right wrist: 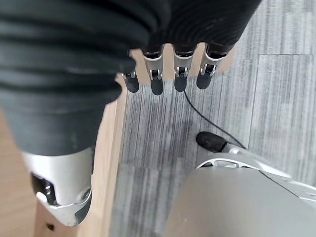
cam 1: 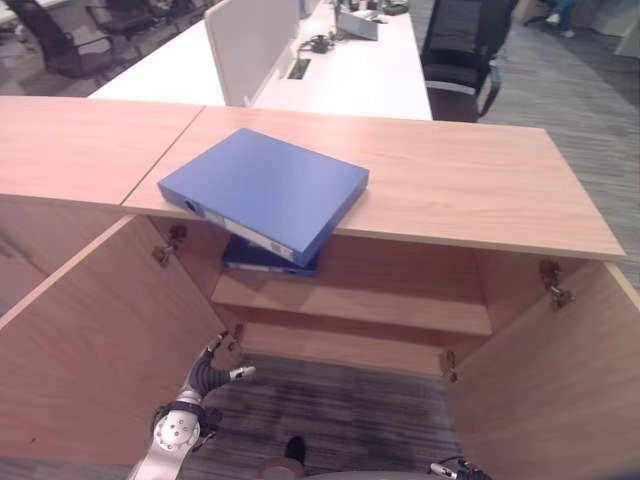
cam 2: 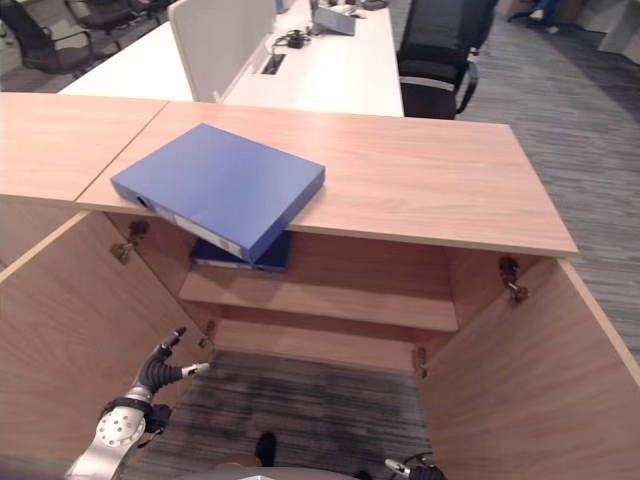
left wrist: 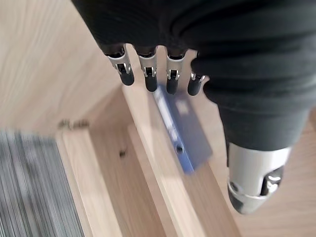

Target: Put the empty folder in the office cabinet

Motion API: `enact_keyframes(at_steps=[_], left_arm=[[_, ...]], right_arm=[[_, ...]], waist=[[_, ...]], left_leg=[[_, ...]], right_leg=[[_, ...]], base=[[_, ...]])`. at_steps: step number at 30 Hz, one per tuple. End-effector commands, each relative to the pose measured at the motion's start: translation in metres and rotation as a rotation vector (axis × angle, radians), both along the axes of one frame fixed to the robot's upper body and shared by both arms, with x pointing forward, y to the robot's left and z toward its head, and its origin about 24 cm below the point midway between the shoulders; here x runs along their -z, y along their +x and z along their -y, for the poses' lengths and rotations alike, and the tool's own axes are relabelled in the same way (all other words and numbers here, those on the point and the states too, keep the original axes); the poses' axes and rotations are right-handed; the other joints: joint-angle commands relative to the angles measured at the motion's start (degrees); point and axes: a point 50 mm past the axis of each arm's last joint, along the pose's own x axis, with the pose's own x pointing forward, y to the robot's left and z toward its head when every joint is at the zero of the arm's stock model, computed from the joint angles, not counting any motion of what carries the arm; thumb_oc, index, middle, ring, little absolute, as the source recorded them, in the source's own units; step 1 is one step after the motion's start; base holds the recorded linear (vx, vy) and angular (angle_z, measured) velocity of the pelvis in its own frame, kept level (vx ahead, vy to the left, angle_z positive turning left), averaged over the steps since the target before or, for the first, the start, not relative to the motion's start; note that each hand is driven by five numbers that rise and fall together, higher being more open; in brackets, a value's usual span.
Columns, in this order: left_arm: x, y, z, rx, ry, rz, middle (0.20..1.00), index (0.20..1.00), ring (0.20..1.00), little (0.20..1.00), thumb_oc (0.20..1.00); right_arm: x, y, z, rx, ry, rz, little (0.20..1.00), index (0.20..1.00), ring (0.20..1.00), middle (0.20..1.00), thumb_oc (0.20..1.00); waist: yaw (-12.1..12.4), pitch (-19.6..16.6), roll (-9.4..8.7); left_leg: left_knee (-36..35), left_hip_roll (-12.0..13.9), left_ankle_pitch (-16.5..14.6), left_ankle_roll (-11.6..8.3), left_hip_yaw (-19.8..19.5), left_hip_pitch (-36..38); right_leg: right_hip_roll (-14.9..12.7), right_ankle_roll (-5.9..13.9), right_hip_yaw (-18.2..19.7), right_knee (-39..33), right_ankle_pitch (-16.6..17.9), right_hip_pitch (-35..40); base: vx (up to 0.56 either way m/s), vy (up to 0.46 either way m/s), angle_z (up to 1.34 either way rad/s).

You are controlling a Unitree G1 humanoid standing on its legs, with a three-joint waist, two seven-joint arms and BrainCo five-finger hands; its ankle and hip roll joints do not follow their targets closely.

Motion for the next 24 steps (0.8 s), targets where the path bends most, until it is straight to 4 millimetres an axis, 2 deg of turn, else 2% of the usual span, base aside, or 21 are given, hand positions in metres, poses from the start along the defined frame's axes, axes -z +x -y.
enact_keyframes(at_steps=[1, 4, 5, 6, 8, 12, 13, 21, 24], left_arm=[[-0.033, 0.026, -0.006, 0.03, 0.152, 0.193, 1.0, 1.0, 1.0, 1.0, 1.0], [-0.049, 0.021, -0.012, 0.061, 0.298, 0.253, 1.0, 1.0, 1.0, 1.0, 1.0], [-0.065, 0.023, -0.015, 0.076, 0.392, 0.336, 1.0, 1.0, 1.0, 1.0, 1.0], [-0.065, 0.023, -0.015, 0.076, 0.394, 0.336, 1.0, 1.0, 1.0, 1.0, 1.0], [-0.081, 0.026, -0.016, 0.082, 0.455, 0.412, 1.0, 1.0, 1.0, 1.0, 1.0], [-0.097, 0.029, -0.021, 0.089, 0.547, 0.476, 1.0, 1.0, 1.0, 1.0, 1.0], [-0.111, 0.034, -0.022, 0.095, 0.594, 0.539, 1.0, 1.0, 1.0, 1.0, 1.0], [-0.168, 0.05, -0.027, 0.16, 0.877, 0.754, 1.0, 1.0, 1.0, 1.0, 1.0], [-0.191, 0.053, -0.021, 0.218, 0.948, 0.842, 1.0, 1.0, 1.0, 1.0, 1.0]], right_arm=[[-0.003, 0.018, 0.0, -0.023, -0.03, 0.057, 1.0, 1.0, 1.0, 1.0, 1.0], [-0.002, 0.015, -0.002, -0.022, -0.027, 0.046, 1.0, 1.0, 1.0, 1.0, 1.0], [-0.001, 0.013, -0.004, -0.017, -0.021, 0.042, 1.0, 1.0, 1.0, 1.0, 1.0], [-0.001, 0.013, -0.004, -0.017, -0.02, 0.042, 1.0, 1.0, 1.0, 1.0, 1.0], [0.0, 0.011, -0.006, -0.022, -0.016, 0.035, 1.0, 1.0, 1.0, 1.0, 1.0], [0.0, 0.01, -0.007, -0.028, -0.01, 0.032, 1.0, 1.0, 1.0, 1.0, 1.0], [0.0, 0.012, -0.008, -0.027, -0.005, 0.039, 1.0, 1.0, 1.0, 1.0, 1.0], [-0.002, 0.015, -0.005, -0.026, -0.003, 0.057, 1.0, 1.0, 1.0, 1.0, 1.0], [-0.002, 0.014, -0.002, -0.033, -0.005, 0.052, 1.0, 1.0, 1.0, 1.0, 1.0]], waist=[[1.96, 2.33, -1.65], [2.76, 2.09, -1.89], [3.12, 1.84, -1.96], [3.1, 1.83, -1.99], [3.23, 1.86, -1.86], [3.12, 1.76, -1.74], [2.92, 1.85, -1.58], [2.15, 2.56, -0.74], [1.66, 2.58, -0.34]], left_leg=[[0.71, 2.08, -4.03, -2.25, 0.74, 2.26], [0.71, 2.06, -4.22, -2.28, 0.2, 2.25], [0.71, 2.01, -4.27, -2.43, -0.14, 2.17], [0.71, 2.01, -4.27, -2.43, -0.16, 2.17], [0.71, 2.0, -4.36, -2.47, -0.47, 2.06], [0.71, 1.99, -4.5, -2.58, -0.63, 2.17], [0.71, 2.09, -4.51, -2.66, -0.64, 2.22], [0.71, 2.18, -4.66, -2.9, -0.69, 2.43], [0.71, 2.19, -4.77, -2.99, -0.47, 2.59]], right_leg=[[-1.61, 3.95, 1.25, 0.38, -2.58, 1.43], [-1.48, 3.83, 0.83, 0.38, -2.8, 1.75], [-1.42, 3.83, 0.43, 0.38, -2.93, 1.89], [-1.42, 3.82, 0.41, 0.38, -2.94, 1.89], [-1.42, 3.75, 0.35, 0.38, -3.05, 1.93], [-1.34, 3.69, 0.2, 0.38, -3.19, 2.03], [-1.25, 3.62, 0.11, 0.38, -3.24, 2.04], [-1.11, 3.58, 0.11, 0.43, -3.21, 1.98], [-1.08, 3.68, 0.23, 0.43, -3.27, 1.99]], base=[[0.03, -0.047, 0.18], [0.01, -0.044, 0.13], [0.01, -0.035, 0.06], [0.01, -0.031, 0.09], [0.0, -0.02, 0.08], [0.0, -0.005, 0.01], [0.0, 0.0, 0.0], [0.0, 0.0, 0.0], [0.0, 0.0, 0.0]])
